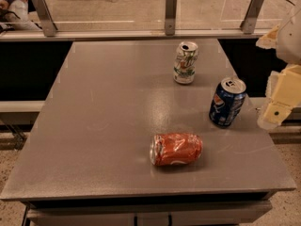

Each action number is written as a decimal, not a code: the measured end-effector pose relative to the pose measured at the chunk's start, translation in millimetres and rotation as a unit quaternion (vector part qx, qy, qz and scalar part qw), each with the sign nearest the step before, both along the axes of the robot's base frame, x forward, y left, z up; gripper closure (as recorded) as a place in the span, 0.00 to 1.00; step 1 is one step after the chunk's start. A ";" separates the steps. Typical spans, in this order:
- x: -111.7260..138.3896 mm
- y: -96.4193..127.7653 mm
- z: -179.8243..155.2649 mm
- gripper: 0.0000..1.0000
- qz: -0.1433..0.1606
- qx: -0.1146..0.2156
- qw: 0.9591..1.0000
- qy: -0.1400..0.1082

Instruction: Pick pepsi can

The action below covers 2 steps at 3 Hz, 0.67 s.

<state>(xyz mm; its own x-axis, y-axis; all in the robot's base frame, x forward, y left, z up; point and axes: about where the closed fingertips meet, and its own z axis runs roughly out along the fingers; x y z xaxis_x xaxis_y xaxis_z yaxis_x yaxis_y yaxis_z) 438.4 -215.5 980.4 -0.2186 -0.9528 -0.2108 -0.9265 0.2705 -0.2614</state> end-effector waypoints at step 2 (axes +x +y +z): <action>0.2 2.4 -1.0 0.00 0.007 -0.002 1.000 0.002</action>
Offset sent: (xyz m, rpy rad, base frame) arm 0.0002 0.0048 -0.0081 -0.0086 0.0312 0.0407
